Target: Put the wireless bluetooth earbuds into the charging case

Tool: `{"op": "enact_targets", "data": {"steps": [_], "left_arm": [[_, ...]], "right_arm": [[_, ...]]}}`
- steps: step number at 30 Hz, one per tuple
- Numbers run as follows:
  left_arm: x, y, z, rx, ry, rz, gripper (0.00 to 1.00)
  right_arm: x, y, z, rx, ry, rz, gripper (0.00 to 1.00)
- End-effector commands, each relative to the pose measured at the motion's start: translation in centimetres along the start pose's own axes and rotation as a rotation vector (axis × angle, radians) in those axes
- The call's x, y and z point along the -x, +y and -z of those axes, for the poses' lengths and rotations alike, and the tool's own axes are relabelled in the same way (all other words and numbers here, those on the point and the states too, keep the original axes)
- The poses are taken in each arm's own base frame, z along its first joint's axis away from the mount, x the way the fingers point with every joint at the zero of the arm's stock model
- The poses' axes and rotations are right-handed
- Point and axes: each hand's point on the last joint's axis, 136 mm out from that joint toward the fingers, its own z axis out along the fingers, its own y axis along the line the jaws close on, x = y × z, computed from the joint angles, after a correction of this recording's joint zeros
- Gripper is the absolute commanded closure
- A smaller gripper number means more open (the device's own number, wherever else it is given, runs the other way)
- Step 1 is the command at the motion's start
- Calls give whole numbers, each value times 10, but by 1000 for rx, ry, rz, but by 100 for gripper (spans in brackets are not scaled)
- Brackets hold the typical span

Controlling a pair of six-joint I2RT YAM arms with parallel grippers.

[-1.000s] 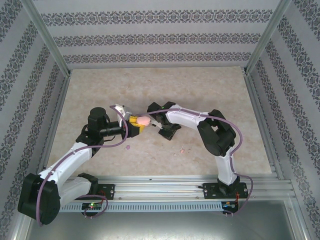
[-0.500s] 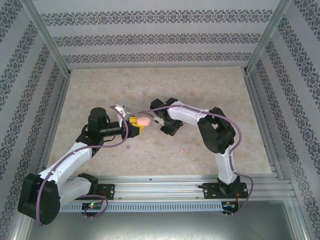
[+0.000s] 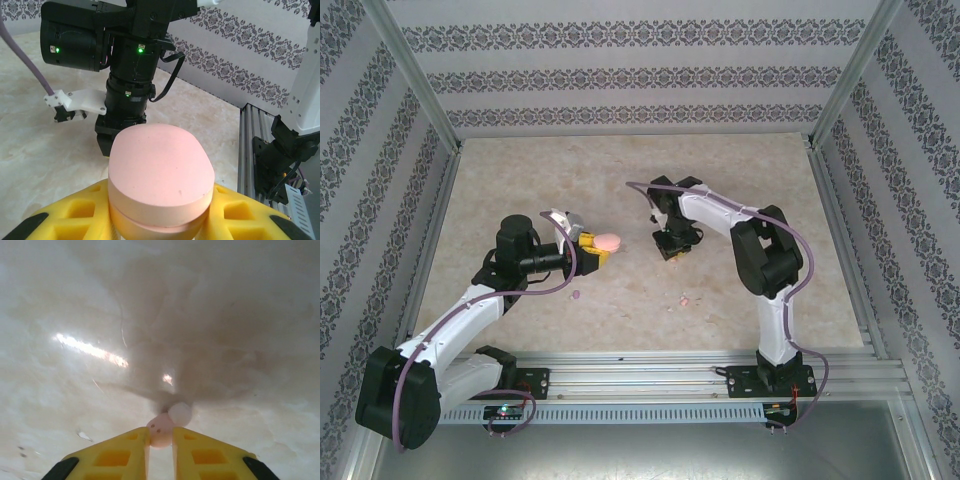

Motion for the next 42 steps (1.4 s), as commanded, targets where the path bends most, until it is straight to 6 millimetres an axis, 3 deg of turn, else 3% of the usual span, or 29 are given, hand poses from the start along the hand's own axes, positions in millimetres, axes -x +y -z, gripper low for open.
{"op": "enact_targets", "data": {"steps": [1, 6, 13, 21, 26, 42], "left_arm": [[13, -3, 3, -7, -32, -45, 86], [12, -3, 3, -6, -28, -43, 86], [13, -2, 2, -8, -27, -46, 86], [9, -1, 1, -13, -23, -34, 86], [9, -1, 1, -13, -25, -30, 86], [7, -1, 1, -13, -17, -21, 86]], "right_arm": [[10, 16, 16, 163, -62, -139, 76], [30, 25, 38, 286, -157, -171, 71], [34, 13, 47, 268, -186, -125, 68], [8, 7, 25, -54, -79, 239, 57], [4, 14, 19, -174, -76, 382, 55], [-8, 4, -4, -281, 57, 509, 55]]}}
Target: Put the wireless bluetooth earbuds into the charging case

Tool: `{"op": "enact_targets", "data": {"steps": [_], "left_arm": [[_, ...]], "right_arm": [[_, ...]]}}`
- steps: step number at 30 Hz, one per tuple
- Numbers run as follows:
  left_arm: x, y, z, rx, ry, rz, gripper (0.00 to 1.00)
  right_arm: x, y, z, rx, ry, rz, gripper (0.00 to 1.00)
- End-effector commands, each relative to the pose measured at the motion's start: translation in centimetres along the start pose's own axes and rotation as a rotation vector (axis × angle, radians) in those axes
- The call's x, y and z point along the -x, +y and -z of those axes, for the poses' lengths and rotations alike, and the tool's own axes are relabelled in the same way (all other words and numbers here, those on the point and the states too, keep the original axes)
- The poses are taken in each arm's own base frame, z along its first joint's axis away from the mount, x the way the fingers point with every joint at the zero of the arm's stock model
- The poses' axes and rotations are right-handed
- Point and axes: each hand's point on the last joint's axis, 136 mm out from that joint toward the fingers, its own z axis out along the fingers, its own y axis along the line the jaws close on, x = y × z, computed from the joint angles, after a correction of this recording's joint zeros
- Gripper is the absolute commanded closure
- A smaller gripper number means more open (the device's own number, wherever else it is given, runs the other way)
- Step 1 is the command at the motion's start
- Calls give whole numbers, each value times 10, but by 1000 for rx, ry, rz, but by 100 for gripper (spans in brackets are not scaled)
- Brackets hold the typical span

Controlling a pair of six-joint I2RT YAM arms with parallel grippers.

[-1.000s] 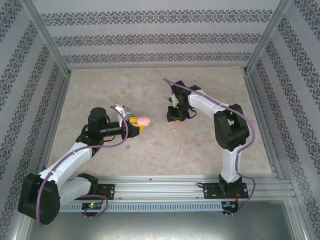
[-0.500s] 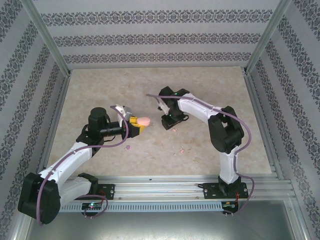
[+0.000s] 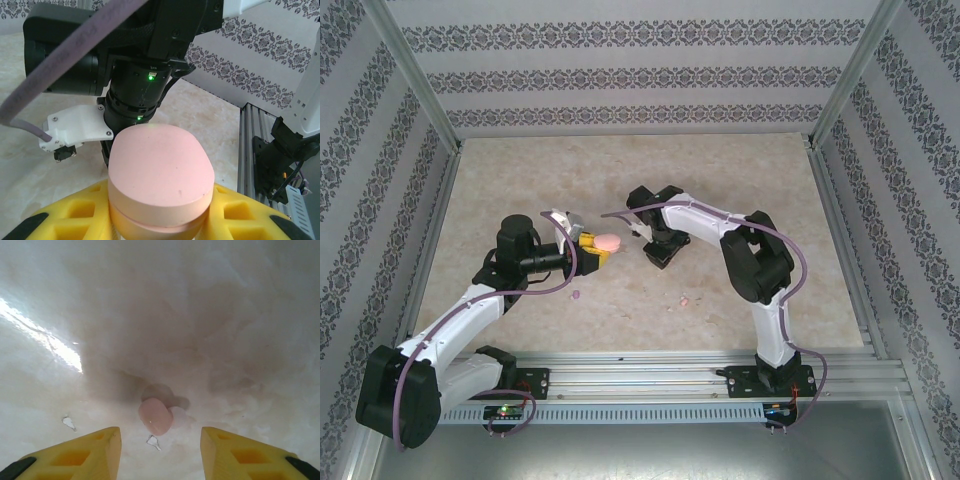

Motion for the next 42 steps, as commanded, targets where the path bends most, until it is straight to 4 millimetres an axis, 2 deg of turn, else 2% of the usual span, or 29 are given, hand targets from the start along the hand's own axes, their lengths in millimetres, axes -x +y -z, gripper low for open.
{"op": "enact_targets", "data": {"steps": [1, 15, 21, 29, 37, 42], "left_arm": [[8, -2, 2, -12, -22, -27, 86], [7, -1, 1, -9, -12, -28, 86], [7, -1, 1, -9, -12, -28, 86], [7, -2, 1, -12, -12, -26, 86], [7, -2, 2, -12, -13, -27, 86], [7, -3, 2, -13, -13, -25, 86]], "right_arm": [[-8, -1, -6, -15, 53, 36, 55], [-3, 3, -16, 15, 76, 40, 72], [1, 7, -17, 64, 65, 3, 72], [0, 7, -21, 64, 78, -12, 60], [6, 1, -8, 1, 47, -10, 64], [7, 2, -9, 6, 48, -11, 70]]}}
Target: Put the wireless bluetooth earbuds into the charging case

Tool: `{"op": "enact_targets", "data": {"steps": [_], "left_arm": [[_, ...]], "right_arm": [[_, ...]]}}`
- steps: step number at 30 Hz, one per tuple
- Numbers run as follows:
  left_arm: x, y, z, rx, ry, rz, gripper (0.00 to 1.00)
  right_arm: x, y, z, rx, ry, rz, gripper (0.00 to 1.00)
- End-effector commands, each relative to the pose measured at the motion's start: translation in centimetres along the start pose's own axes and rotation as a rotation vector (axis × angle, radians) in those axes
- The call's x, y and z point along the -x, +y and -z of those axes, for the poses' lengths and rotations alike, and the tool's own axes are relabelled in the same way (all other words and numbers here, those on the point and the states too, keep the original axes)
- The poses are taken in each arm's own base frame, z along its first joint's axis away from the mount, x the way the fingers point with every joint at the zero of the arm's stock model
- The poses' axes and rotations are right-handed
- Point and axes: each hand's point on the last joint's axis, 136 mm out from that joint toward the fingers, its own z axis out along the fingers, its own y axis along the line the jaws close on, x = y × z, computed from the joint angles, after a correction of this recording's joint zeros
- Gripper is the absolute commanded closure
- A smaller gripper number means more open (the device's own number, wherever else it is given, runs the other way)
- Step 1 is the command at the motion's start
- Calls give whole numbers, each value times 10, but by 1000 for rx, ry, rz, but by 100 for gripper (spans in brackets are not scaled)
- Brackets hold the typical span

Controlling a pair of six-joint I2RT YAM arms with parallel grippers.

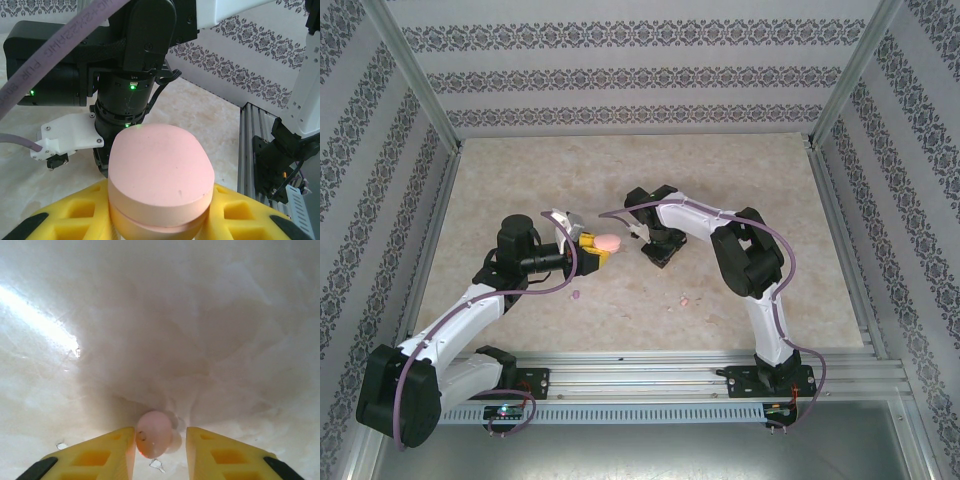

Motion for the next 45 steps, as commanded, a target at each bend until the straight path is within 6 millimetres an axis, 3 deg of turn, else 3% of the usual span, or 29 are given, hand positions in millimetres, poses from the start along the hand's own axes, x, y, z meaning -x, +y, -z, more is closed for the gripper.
{"op": "enact_targets", "data": {"steps": [1, 18, 24, 28, 31, 35, 40, 45], "left_arm": [[9, -4, 3, -12, -17, -28, 86], [7, -5, 5, -8, -15, -25, 86], [9, -5, 5, -7, -15, -26, 86], [9, -5, 4, -9, -14, -28, 86], [11, -4, 3, -18, -16, -31, 86], [18, -4, -2, -52, -35, -28, 87], [26, -2, -10, -75, -62, -36, 87], [29, 0, -17, -93, -57, -41, 87]], "right_arm": [[2, 1, 4, -16, 7, -5, 70], [7, 6, -3, -3, 22, -32, 69], [4, 10, -9, 18, 47, -50, 77], [0, 6, -2, 31, 21, -110, 82], [-1, 3, 16, 95, -49, -203, 84], [-1, 10, 59, 230, -215, -328, 86], [-17, 35, 109, 364, -384, -424, 89], [-25, 81, 164, 519, -548, -407, 89]]}}
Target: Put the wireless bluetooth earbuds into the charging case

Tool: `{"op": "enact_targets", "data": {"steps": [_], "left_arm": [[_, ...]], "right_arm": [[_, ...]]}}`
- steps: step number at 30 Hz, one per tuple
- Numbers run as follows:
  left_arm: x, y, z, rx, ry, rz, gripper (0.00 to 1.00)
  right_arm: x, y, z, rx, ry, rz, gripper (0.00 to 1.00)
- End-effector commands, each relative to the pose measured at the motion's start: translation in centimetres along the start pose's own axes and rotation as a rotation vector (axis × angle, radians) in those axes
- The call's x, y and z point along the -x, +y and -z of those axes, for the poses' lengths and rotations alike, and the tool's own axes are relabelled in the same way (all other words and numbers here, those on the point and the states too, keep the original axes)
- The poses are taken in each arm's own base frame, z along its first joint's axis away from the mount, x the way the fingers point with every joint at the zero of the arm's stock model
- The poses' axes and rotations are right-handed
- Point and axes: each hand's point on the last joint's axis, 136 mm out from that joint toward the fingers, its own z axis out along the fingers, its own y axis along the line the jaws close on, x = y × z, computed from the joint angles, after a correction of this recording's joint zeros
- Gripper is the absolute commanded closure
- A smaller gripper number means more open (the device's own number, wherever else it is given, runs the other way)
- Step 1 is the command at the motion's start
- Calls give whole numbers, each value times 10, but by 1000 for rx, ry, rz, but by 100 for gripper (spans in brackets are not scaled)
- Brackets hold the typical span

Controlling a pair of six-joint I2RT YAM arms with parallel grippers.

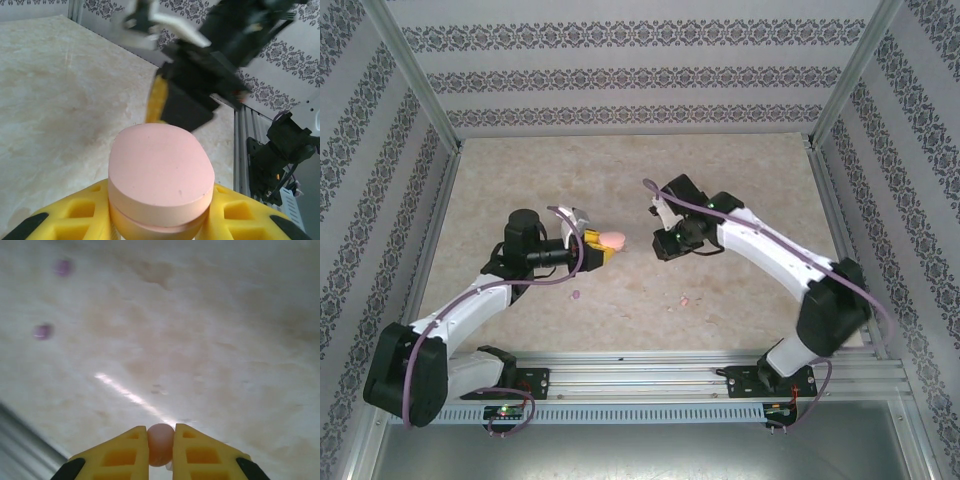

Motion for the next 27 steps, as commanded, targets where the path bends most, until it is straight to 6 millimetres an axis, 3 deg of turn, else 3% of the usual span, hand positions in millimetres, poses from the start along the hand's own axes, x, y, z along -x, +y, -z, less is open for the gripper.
{"op": "enact_targets", "data": {"steps": [1, 4, 7, 15, 27], "left_arm": [[29, -11, -3, -55, -59, -85, 87], [31, -12, -7, -70, -58, -94, 87], [33, -13, -7, -79, -63, -100, 87], [36, -20, -6, -108, -72, -116, 87], [34, -30, -9, -148, -68, -130, 87]], "right_arm": [[-1, 45, 15, 175, -62, -64, 89], [3, 71, 34, 280, -116, -67, 89], [8, 80, 47, 296, -134, -58, 88], [20, 106, 52, 367, -102, -10, 90], [45, 114, 67, 369, -166, 5, 91]]}}
